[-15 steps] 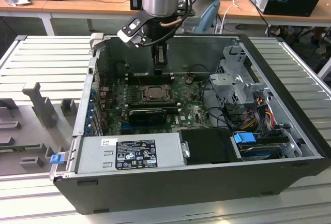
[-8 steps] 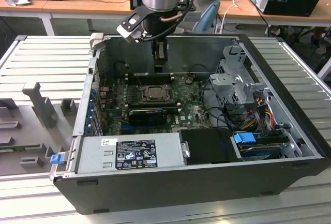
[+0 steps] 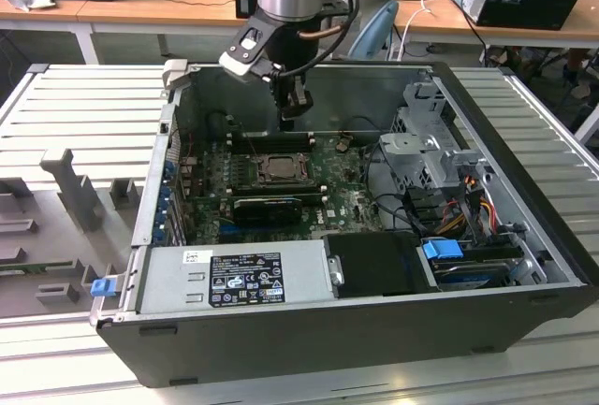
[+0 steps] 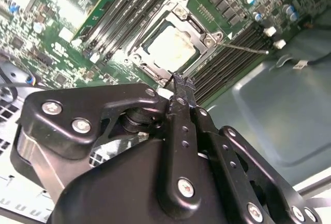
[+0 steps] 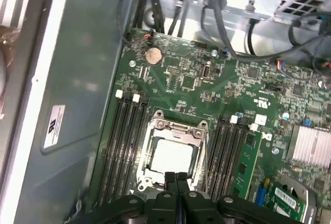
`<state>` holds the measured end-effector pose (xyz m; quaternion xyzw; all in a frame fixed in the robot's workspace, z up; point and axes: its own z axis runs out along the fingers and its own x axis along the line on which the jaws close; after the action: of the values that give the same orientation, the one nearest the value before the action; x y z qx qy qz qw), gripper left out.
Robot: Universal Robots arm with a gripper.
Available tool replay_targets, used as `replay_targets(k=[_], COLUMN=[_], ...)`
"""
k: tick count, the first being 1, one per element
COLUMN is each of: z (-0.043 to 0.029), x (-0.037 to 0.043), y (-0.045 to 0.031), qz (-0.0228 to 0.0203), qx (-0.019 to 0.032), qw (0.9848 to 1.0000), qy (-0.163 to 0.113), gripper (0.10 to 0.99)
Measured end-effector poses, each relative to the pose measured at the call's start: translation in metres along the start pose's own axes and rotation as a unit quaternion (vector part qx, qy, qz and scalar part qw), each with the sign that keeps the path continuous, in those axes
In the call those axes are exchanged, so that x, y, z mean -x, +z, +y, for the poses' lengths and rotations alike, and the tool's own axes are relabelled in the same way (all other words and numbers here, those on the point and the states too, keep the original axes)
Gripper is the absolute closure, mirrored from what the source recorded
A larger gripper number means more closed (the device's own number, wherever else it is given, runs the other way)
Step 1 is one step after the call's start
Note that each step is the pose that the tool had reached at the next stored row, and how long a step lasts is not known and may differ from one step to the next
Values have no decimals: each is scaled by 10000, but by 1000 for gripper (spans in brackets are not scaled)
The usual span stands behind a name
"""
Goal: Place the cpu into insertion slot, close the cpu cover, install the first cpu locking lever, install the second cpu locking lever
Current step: 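Install the first cpu locking lever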
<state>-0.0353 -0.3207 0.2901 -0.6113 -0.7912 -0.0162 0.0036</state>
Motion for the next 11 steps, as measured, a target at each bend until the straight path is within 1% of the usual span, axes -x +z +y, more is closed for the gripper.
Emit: replay_targets(k=[2,3,4,6,7,9,11], z=[0,0,0,0,0,-1,-5], x=[0,0,0,0,0,0,0], y=[0,0,0,0,0,0,0], qz=[5,7,10,13,14,19,22], qx=[-6,-9,-12,-15,-17,-23,-25], qw=[9997,9995,9990,9983,9978,9958,9949], qy=[-248,-322,-451,-586,-669,-915,-1007], gripper=[980,980,980,980,980,980,980])
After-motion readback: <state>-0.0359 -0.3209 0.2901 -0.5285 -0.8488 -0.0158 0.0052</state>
